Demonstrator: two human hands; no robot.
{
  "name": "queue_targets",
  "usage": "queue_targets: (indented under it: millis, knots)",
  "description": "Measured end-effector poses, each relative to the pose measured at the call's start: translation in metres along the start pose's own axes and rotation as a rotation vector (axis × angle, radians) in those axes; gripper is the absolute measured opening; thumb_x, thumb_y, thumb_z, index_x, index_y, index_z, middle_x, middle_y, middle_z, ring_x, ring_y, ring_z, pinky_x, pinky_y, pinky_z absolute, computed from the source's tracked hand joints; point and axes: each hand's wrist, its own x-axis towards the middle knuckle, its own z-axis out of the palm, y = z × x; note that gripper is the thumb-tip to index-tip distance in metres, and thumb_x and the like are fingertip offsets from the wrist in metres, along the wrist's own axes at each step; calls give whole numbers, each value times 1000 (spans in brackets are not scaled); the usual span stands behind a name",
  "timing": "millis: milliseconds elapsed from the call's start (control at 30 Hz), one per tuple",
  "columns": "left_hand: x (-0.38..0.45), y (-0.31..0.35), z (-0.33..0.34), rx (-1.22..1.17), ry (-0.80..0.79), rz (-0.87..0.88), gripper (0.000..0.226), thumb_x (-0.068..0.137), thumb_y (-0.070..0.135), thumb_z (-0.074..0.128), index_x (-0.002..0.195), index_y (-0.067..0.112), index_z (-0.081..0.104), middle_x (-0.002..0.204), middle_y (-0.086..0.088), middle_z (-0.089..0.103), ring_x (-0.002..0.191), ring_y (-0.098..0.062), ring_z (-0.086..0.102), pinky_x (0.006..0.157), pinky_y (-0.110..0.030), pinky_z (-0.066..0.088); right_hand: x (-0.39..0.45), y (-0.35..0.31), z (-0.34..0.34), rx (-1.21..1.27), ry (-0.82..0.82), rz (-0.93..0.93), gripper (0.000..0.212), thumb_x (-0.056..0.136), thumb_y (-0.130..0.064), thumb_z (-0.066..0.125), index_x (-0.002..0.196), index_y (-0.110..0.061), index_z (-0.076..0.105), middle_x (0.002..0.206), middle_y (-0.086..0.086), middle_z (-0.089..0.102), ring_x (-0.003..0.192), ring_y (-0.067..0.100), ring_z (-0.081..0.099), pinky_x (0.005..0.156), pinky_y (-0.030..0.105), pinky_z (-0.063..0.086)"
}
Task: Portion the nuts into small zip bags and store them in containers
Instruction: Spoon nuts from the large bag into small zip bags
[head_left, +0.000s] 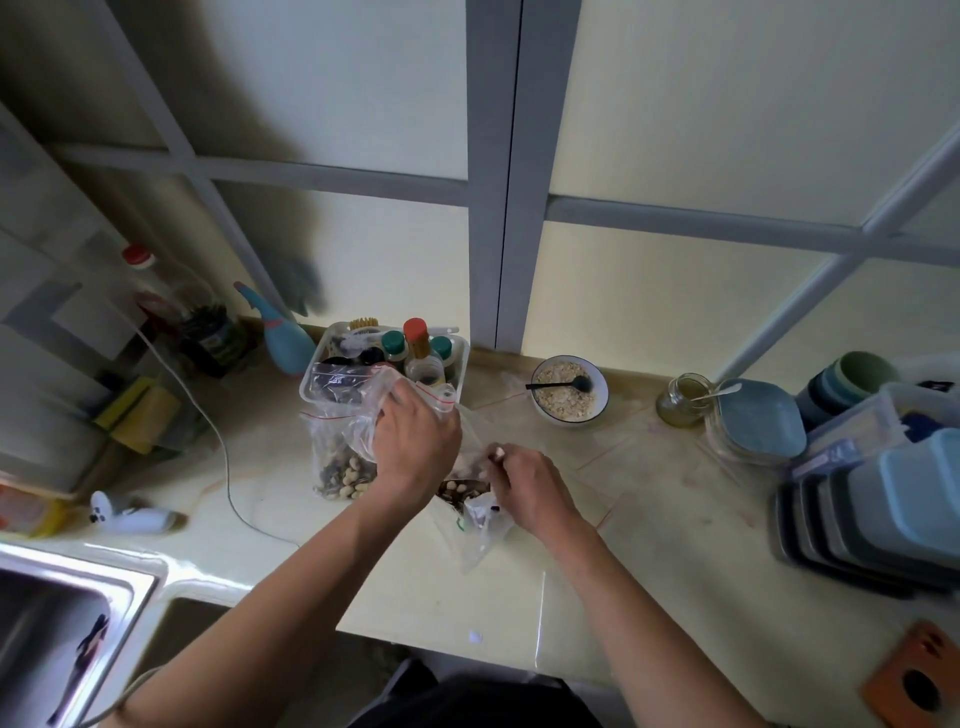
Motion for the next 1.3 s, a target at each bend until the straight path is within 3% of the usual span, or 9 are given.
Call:
queue_targets:
  millis: [133,200,333,433,533,800,967,1100,1300]
  knots:
    - [-2,-15,10,-15,-30,12,60,94,35,57,136,-1,33,131,-24,51,119,-38,52,98,-44,44,2,3,1,129,97,295,34,104,-26,53,75,-10,57,68,9,62,62,28,57,58,31,35]
    - [-10,-23,19,-8,-60,21,60,94,34,58,136,0,32,130,-24,52,116,-38,53,96,-44,46,-3,10,12,244,155,481,36,103,-27,53,72,-8,55,68,7,66,62,28,60,58,33,41]
    - [-34,-41,41,66,-135,33,59,97,39,51,140,3,33,137,-22,54,122,-35,54,98,-41,45,-13,23,34,465,148,768,32,100,-31,53,80,-13,71,68,4,74,69,23,73,72,38,60]
    - [-49,-59,59,90,-196,64,75,95,39,53,151,2,18,155,-23,35,144,-34,35,110,-42,38,-22,27,44,793,170,919,26,100,-21,55,89,-9,75,66,10,75,64,26,75,63,35,62]
    - [-57,-77,72,155,-288,62,84,91,45,56,151,6,13,154,-19,37,140,-34,39,106,-46,40,-32,32,49,1041,220,1012,25,102,-12,52,94,0,73,76,21,75,66,31,74,51,27,54]
    - [-46,-94,78,249,-355,10,78,85,36,67,144,7,27,121,-6,61,106,-25,62,83,-36,48,-30,30,17,972,268,943,31,103,-18,48,89,-4,71,67,16,73,63,29,72,51,26,50]
    - [-32,-94,85,-48,-492,-68,67,89,31,68,143,14,32,128,-5,53,116,-28,58,89,-31,46,-26,16,-17,860,283,871,33,99,-19,48,81,-7,73,61,11,71,60,26,73,57,29,52]
    - [-23,-82,87,-113,-410,92,61,80,19,79,128,6,44,110,-4,50,96,-16,49,73,-10,33,-22,2,-39,699,227,785,32,96,-23,50,76,-13,73,62,6,73,61,21,73,70,37,60]
    - [-13,-80,93,-170,-350,245,54,76,24,84,114,14,47,94,3,53,74,-10,51,54,-12,38,-20,-17,-59,609,158,571,28,102,-27,54,87,-17,74,67,2,74,62,14,72,63,26,56]
